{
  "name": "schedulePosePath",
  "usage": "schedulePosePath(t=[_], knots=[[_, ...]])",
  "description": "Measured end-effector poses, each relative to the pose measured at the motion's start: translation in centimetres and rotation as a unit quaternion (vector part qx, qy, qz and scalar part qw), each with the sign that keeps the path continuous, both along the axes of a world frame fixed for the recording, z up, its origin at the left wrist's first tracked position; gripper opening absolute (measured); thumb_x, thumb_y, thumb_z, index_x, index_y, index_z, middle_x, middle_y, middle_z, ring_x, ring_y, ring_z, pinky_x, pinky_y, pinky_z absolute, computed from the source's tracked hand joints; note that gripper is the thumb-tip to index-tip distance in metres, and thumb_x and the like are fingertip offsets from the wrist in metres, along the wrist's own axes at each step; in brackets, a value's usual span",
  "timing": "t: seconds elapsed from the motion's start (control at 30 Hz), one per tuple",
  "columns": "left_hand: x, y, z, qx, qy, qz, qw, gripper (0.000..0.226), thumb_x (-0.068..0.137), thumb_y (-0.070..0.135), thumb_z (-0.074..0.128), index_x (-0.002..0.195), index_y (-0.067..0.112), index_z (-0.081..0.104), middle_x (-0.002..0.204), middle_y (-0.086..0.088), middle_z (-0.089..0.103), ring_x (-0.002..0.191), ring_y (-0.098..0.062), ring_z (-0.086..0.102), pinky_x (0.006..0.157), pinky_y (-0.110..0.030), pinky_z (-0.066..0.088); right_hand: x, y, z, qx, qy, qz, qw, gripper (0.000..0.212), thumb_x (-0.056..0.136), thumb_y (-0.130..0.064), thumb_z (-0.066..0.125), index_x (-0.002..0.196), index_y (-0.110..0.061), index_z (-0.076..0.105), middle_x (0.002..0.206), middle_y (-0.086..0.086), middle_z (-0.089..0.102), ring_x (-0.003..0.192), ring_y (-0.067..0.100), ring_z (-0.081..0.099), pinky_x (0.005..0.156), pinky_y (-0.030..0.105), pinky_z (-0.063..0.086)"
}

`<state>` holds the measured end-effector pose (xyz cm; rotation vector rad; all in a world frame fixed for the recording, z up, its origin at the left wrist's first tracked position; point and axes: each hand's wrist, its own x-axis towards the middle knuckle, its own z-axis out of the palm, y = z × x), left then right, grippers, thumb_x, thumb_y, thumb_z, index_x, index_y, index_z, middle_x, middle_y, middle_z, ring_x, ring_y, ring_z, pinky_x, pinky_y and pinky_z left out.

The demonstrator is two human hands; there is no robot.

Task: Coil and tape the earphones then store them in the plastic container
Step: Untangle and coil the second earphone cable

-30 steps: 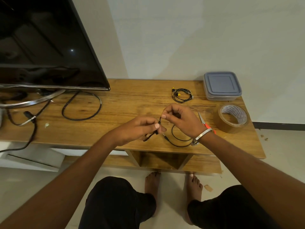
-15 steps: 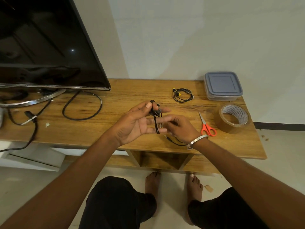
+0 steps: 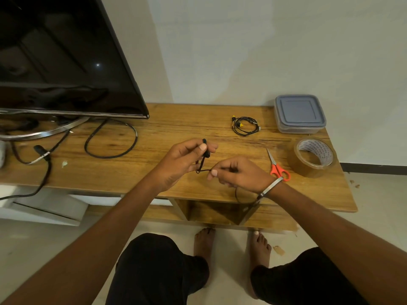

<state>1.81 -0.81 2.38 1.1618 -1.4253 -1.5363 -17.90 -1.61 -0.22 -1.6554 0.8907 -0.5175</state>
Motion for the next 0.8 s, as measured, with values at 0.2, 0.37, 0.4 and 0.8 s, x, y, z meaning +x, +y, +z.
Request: schedulePosePath(t=[0.2,0.37,0.4,0.8], knots=[[-0.2,0.1,-0.4,0.014,-0.039,-0.017,0.999,0.021,0.100,0.018,0.048,0.101,0.019,0.070,0.107,0.003,0.068,0.111,-0.019,0.062,0.103,-0.054,0.045,-0.9,-1.0,2.7,0.024,-0.059,-0.027,0.998,0.018,0.095,-0.013,0.053,0.091,-0.007,0.069,0.053,-0.004,0.042,0.046,0.009,0.032,0.043,0.020,0.026],[-0.5,0.2,-0.3,0.048,-0.050,-0.049,0.996,0.022,0.098,0.024,0.051,0.106,0.011,0.066,0.108,-0.002,0.067,0.115,-0.017,0.060,0.105,-0.056,0.042,-1.3,-1.8,4.0,-0.020,-0.029,-0.038,0.999,0.023,0.094,-0.018,0.055,0.088,-0.002,0.069,0.056,-0.002,0.050,0.050,0.012,0.036,0.045,0.020,0.028],[-0.6,0.2,-0.3,0.052,-0.042,-0.056,0.996,0.021,0.098,0.026,0.052,0.103,0.012,0.066,0.109,-0.001,0.068,0.114,-0.016,0.061,0.105,-0.056,0.043,-1.3,-2.0,4.1,-0.033,-0.025,-0.046,0.998,0.021,0.094,-0.018,0.056,0.085,-0.005,0.069,0.056,-0.002,0.052,0.050,0.011,0.037,0.045,0.019,0.030],[-1.2,0.5,0.4,0.110,0.133,-0.109,0.979,0.019,0.097,0.023,0.046,0.093,0.015,0.062,0.130,-0.022,0.060,0.126,-0.035,0.055,0.103,-0.063,0.041,-0.7,-3.6,3.0,-0.035,-0.080,-0.135,0.987,0.012,0.082,-0.029,0.067,0.082,-0.016,0.066,0.061,0.001,0.051,0.053,0.011,0.040,0.046,0.020,0.034]])
